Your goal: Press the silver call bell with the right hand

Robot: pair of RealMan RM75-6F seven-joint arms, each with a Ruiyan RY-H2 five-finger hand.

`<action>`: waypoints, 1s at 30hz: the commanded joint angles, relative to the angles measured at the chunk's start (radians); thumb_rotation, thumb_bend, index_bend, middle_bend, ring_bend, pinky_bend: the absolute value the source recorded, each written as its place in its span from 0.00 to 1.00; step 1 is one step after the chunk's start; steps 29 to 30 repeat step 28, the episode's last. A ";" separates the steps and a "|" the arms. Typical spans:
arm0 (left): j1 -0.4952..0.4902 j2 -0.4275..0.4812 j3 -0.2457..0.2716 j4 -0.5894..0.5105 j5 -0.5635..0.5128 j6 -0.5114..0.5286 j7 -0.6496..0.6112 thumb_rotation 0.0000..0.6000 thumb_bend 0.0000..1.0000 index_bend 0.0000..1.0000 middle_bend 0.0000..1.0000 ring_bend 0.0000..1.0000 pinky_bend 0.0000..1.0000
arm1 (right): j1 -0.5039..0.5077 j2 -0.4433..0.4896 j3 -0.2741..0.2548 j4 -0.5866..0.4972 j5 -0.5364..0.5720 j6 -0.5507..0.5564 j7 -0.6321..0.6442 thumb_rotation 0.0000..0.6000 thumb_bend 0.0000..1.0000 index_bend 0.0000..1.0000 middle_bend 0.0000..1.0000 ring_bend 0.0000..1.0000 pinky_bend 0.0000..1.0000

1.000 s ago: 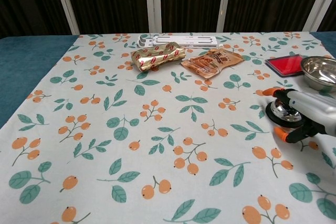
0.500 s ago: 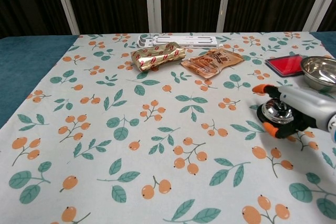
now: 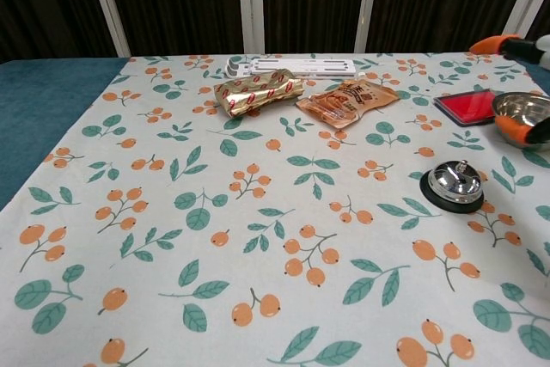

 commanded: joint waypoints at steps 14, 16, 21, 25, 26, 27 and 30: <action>0.006 -0.005 0.001 0.005 0.005 0.011 0.006 1.00 0.07 0.00 0.00 0.00 0.00 | -0.248 0.191 -0.225 0.172 -0.318 0.243 0.308 1.00 0.46 0.00 0.00 0.00 0.00; 0.006 -0.004 0.001 0.006 0.007 0.013 0.004 1.00 0.07 0.00 0.00 0.00 0.00 | -0.246 0.188 -0.223 0.180 -0.323 0.236 0.319 1.00 0.46 0.00 0.00 0.00 0.00; 0.005 -0.003 0.001 0.008 0.010 0.012 -0.001 1.00 0.07 0.00 0.00 0.00 0.00 | -0.243 0.179 -0.222 0.195 -0.338 0.230 0.317 1.00 0.46 0.00 0.00 0.00 0.00; 0.005 -0.005 0.002 0.008 0.011 0.012 0.004 1.00 0.07 0.00 0.00 0.00 0.00 | -0.244 0.179 -0.217 0.201 -0.341 0.230 0.333 1.00 0.46 0.00 0.00 0.00 0.00; 0.005 -0.005 0.002 0.008 0.012 0.013 0.005 1.00 0.07 0.00 0.00 0.00 0.00 | -0.244 0.179 -0.216 0.202 -0.341 0.230 0.336 1.00 0.46 0.00 0.00 0.00 0.00; 0.006 -0.006 0.003 0.007 0.013 0.014 0.007 1.00 0.07 0.00 0.00 0.00 0.00 | -0.244 0.180 -0.216 0.202 -0.341 0.228 0.341 1.00 0.46 0.00 0.00 0.00 0.00; 0.006 -0.006 0.003 0.007 0.015 0.016 0.008 1.00 0.07 0.00 0.00 0.00 0.00 | -0.244 0.181 -0.216 0.202 -0.341 0.226 0.347 1.00 0.46 0.00 0.00 0.00 0.00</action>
